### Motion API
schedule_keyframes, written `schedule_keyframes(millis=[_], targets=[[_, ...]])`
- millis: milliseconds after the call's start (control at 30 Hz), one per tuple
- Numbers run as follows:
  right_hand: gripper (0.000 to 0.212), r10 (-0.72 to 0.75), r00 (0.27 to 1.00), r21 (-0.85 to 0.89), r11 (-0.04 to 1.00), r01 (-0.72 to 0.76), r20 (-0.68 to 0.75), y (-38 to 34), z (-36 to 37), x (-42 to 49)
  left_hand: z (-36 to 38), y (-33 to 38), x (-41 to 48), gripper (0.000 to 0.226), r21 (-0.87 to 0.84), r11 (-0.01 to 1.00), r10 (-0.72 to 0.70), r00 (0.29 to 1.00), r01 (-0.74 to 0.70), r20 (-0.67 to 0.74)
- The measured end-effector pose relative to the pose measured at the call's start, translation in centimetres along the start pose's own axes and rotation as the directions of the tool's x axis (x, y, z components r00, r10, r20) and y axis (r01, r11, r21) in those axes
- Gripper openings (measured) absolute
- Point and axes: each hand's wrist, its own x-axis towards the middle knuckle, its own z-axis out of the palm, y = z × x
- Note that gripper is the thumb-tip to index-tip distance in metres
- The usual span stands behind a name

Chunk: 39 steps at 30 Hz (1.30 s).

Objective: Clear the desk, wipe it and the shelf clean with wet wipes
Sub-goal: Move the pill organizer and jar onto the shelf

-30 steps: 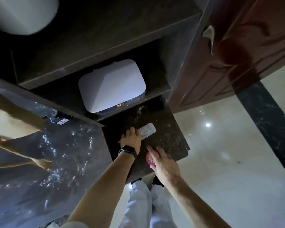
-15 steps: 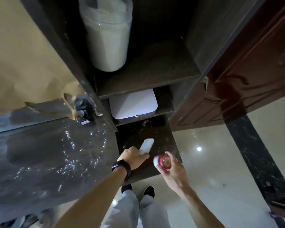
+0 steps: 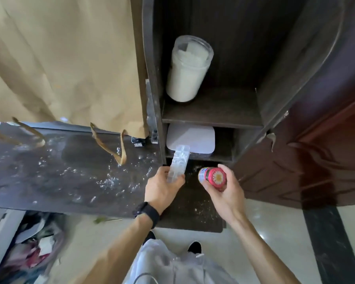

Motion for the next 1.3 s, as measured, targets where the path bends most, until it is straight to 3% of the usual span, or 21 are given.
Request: schedule_keyframes(millis=[200,300,467,700,800,900,1300], targets=[[0.065,-0.096,0.995,-0.115,0.989,0.097,0.013,-2.7,1.0,4.8,1.9,3.5,3.3,0.054,-0.075,0.977,-0.203,0.977,0.198,-0.064],[0.062,-0.148,0.989,-0.156,0.977,0.148,0.014,-3.5,1.9,6.6,3.1,4.3,4.8,0.053,-0.125,0.962,-0.256,0.962,0.244,-0.091],[0.066,-0.112,0.992,-0.213,0.969,0.121,0.055,-4.6,3.3,8.9,4.0,4.9,6.9,0.052,-0.270,0.923,-0.310,0.945,0.274,-0.100],[0.068,-0.094,0.991,-0.187,0.976,0.111,0.098,-4.2,4.2,10.2,6.2,3.0,7.8,0.040,-0.715,0.630,-0.463,0.886,0.303,-0.033],[0.071,-0.067,0.993,-0.153,0.985,0.081,0.094,-3.5,4.4,10.4,6.7,2.5,7.4,0.023,-0.788,0.511,-0.488,0.870,0.345,0.064],[0.072,-0.077,0.993,-0.143,0.986,0.089,0.089,-2.6,4.7,10.3,6.6,2.5,7.1,0.022,-0.816,0.435,-0.485,0.862,0.381,0.144],[0.068,-0.113,0.986,-0.224,0.965,0.139,0.124,-2.8,5.3,11.6,5.3,3.2,9.8,0.025,-0.815,0.444,-0.527,0.844,0.373,0.099]])
